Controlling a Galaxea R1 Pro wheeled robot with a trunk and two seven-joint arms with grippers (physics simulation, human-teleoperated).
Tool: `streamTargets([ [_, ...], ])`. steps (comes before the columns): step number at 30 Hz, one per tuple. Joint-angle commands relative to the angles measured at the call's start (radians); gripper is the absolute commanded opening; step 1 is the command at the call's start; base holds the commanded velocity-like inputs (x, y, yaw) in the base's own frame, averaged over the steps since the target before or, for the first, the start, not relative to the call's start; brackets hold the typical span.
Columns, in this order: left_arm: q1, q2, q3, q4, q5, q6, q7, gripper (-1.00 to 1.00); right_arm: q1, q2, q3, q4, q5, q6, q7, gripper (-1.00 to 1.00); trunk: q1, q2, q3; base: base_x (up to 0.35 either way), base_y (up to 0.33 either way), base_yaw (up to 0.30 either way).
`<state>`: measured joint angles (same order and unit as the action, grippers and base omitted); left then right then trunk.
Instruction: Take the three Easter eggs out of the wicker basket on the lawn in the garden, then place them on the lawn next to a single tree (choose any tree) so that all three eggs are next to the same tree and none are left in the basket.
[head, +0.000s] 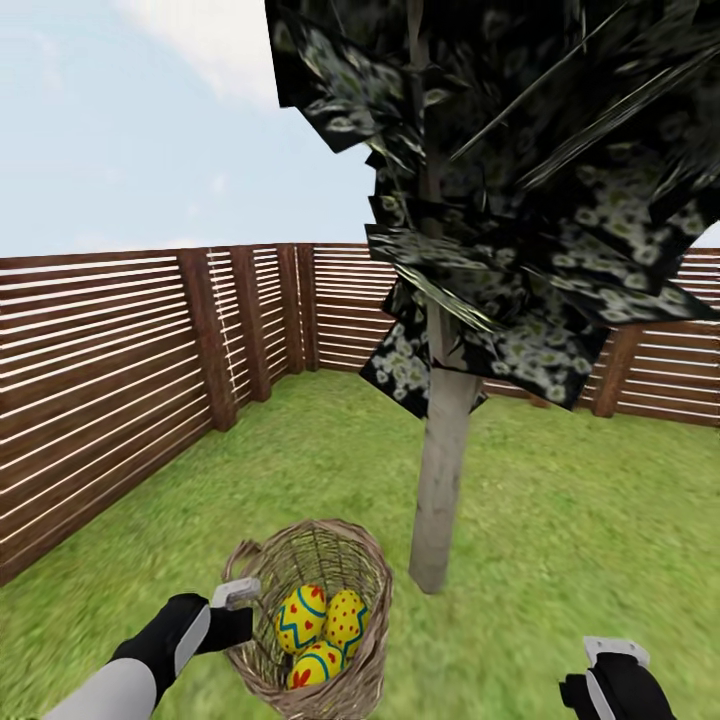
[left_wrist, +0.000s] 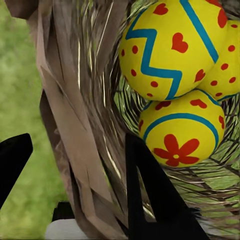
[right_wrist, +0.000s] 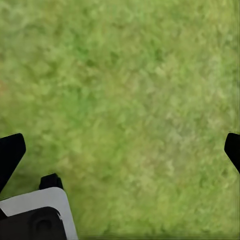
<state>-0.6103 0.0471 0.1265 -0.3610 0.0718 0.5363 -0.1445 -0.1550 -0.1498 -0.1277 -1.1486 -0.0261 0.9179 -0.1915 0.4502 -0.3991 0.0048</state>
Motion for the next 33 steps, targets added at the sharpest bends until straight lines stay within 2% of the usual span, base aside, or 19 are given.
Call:
streamTargets([
  [1,0.000,-0.001,0.005,-0.001,0.007,0.007,0.001,-1.00,0.000,0.001,0.000,0.000,-0.004,0.003,-0.003,1.00,0.000,-0.001,0.000,-0.315,-0.173,0.000],
  [7,0.000,-0.004,0.005,-0.001,0.006,0.007,0.001,-1.00,0.000,0.000,0.000,0.000,0.000,0.002,-0.007,1.00,0.000,-0.001,0.000,-0.141,-0.282,0.229],
  [11,0.000,-0.018,0.005,0.002,0.006,0.007,0.002,-1.00,0.000,-0.001,0.000,0.000,0.000,0.002,-0.006,1.00,0.000,-0.001,0.000,-0.084,-0.314,0.291],
  [24,0.000,-0.021,0.004,0.002,0.006,0.007,0.002,-1.00,0.000,-0.001,0.000,0.000,0.000,0.002,-0.006,1.00,0.000,-0.001,0.000,-0.084,-0.314,0.291],
  [33,0.000,-0.021,0.010,0.000,0.012,-0.004,0.000,-1.00,0.000,-0.001,0.000,0.004,-0.003,0.005,0.018,1.00,0.000,-0.001,0.000,-0.011,-0.042,0.021],
])
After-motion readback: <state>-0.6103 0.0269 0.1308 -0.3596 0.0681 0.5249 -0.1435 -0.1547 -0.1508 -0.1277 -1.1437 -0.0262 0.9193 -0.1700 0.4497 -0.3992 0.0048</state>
